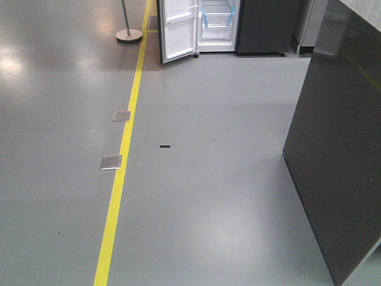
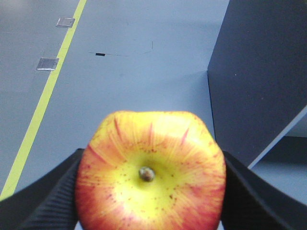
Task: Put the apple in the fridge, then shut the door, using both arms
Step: 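Drive toward the open white refrigerator holding the apple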
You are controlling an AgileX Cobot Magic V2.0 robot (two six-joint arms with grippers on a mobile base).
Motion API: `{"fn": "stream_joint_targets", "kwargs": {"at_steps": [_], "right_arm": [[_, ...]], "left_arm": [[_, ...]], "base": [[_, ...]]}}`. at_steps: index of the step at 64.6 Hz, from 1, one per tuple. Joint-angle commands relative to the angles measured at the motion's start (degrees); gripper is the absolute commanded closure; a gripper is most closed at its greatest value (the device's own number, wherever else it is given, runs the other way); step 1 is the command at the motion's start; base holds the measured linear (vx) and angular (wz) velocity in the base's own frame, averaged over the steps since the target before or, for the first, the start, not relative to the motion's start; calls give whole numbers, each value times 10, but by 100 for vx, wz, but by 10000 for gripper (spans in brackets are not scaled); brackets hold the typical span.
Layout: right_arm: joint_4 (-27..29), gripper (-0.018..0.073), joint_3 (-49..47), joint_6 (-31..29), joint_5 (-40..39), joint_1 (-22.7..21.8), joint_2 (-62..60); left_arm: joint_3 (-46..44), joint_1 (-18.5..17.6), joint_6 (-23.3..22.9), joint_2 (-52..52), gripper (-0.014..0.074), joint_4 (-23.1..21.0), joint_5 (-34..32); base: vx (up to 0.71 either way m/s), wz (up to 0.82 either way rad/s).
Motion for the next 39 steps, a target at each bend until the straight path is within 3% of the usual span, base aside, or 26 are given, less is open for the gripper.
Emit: {"fn": "stream_joint_targets", "kwargs": {"at_steps": [1, 39], "right_arm": [[0, 372, -16, -1, -41, -1, 4], [0, 372, -16, -1, -41, -1, 4]], "left_arm": [[12, -3, -4, -8, 601, 2, -37], [12, -3, -4, -8, 601, 2, -37]], "base": [[17, 3], [18, 4]]}}
